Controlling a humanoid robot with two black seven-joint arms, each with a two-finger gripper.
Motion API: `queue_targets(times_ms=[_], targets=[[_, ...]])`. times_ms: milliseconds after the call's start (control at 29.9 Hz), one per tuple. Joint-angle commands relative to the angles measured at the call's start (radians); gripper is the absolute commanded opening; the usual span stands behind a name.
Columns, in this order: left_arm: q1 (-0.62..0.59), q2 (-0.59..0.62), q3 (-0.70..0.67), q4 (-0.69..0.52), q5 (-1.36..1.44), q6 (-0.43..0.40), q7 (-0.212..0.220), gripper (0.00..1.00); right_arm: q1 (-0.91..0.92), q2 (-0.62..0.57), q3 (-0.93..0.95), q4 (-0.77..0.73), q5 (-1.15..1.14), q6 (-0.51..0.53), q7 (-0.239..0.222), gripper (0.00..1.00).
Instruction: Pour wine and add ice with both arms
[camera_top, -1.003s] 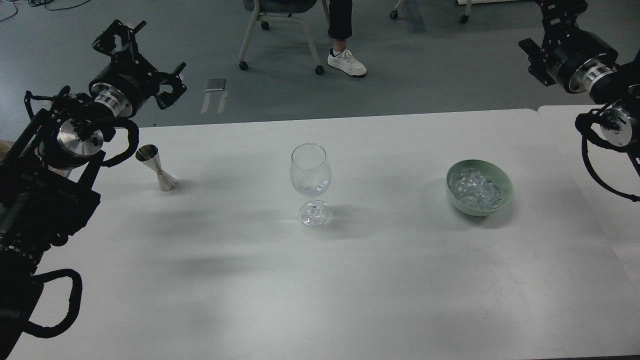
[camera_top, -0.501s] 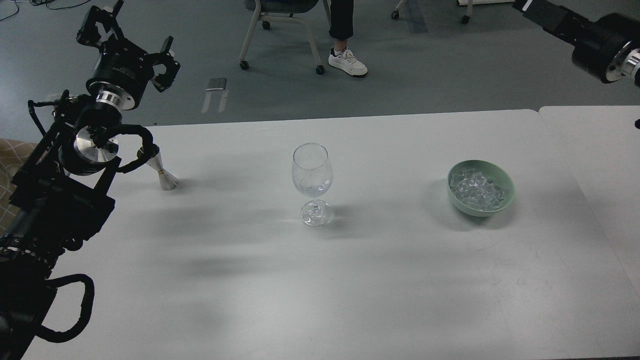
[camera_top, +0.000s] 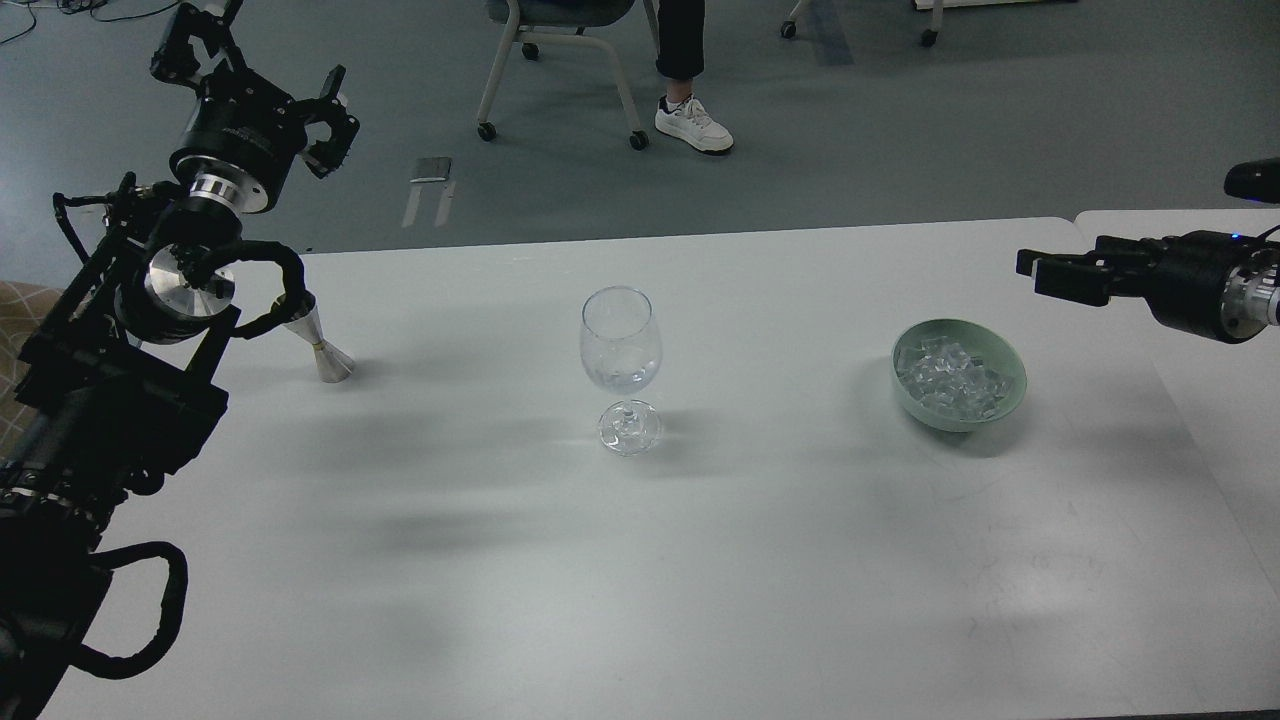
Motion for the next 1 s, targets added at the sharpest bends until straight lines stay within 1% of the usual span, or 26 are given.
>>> queue_targets(times_ms=[0,100,167,201,234,301,401,535,635,969], targets=[[-0.007,-0.001,-0.001,-0.001,0.0,-0.004,-0.001,0.97,-0.016,0.005,-0.016,-0.001,-0.045,-0.004,-0.005,0.81],[-0.009,-0.001,-0.003,-0.001,0.001,-0.007,-0.001,0.97,-0.036,0.016,-0.016,-0.004,-0.048,-0.005,-0.006,0.74],[-0.013,-0.004,-0.003,-0.001,0.001,-0.007,-0.003,0.97,-0.047,0.054,-0.017,-0.017,-0.064,-0.007,-0.017,0.62],[-0.015,-0.006,-0.003,-0.001,0.0,-0.006,-0.003,0.97,-0.05,0.064,-0.017,-0.018,-0.074,-0.007,-0.021,0.6],[-0.016,-0.01,-0.004,-0.003,0.001,-0.006,-0.003,0.97,-0.057,0.083,-0.017,-0.029,-0.1,-0.008,-0.035,0.6],[-0.018,-0.014,-0.004,-0.014,0.0,-0.004,-0.003,0.97,-0.063,0.103,-0.017,-0.044,-0.119,-0.019,-0.043,0.6],[-0.013,-0.014,-0.006,-0.047,0.0,0.003,-0.003,0.97,-0.08,0.156,-0.017,-0.072,-0.127,-0.077,-0.051,0.6],[-0.01,-0.014,-0.009,-0.057,0.0,0.005,-0.003,0.97,-0.083,0.189,-0.017,-0.095,-0.128,-0.086,-0.077,0.6],[-0.009,-0.014,-0.01,-0.057,0.0,0.005,-0.003,0.97,-0.085,0.209,-0.017,-0.109,-0.128,-0.086,-0.078,0.6],[-0.006,-0.014,-0.012,-0.055,0.0,0.005,-0.003,0.97,-0.106,0.212,-0.017,-0.107,-0.128,-0.086,-0.077,0.6]])
